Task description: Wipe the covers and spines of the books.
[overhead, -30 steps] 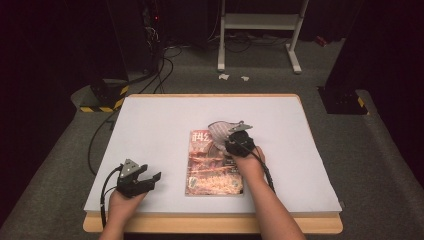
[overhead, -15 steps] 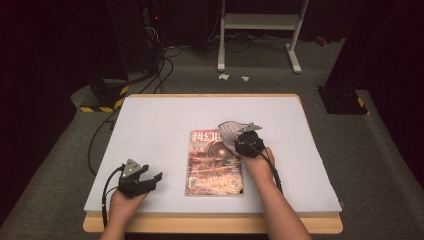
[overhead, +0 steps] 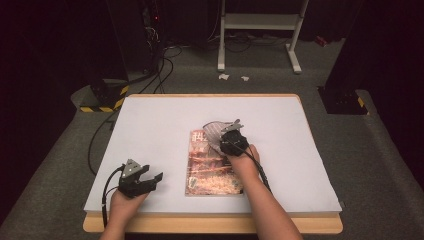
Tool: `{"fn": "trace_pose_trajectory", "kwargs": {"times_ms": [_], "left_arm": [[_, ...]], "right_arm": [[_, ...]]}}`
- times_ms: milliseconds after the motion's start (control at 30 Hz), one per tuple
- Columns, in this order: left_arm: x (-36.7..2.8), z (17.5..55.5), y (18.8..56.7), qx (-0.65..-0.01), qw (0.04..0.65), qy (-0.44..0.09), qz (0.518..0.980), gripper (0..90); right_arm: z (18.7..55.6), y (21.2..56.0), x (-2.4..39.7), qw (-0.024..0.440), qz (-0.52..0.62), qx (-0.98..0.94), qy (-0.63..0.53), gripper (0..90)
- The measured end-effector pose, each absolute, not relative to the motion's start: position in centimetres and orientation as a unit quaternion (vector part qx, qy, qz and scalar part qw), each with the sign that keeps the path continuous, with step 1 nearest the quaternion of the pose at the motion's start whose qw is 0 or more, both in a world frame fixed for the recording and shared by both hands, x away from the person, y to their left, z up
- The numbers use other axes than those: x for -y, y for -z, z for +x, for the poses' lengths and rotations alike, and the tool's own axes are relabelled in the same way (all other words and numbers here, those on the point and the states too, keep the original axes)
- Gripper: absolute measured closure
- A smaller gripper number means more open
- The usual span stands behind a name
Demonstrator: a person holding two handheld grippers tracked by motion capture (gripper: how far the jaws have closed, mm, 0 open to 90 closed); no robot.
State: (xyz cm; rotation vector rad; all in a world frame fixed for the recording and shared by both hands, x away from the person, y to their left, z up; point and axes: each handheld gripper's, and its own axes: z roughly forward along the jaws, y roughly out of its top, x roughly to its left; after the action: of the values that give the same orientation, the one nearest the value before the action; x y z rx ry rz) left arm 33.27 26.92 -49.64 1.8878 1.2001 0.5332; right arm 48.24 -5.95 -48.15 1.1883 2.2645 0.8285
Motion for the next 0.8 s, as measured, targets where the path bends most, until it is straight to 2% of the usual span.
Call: {"fn": "trace_pose_trajectory", "kwargs": {"times_ms": [600,800], "left_arm": [[-27.3,33.3,49.5,-0.476,0.415,-0.213,0.745,33.4],[-27.5,33.3,49.6,-0.479,0.412,-0.214,0.745,32.4]], "right_arm": [[47.8,48.2,-2.5,0.195,0.372,-0.850,-0.317,60.6],[47.8,48.4,-2.8,0.192,0.369,-0.850,-0.322,59.9]]}}
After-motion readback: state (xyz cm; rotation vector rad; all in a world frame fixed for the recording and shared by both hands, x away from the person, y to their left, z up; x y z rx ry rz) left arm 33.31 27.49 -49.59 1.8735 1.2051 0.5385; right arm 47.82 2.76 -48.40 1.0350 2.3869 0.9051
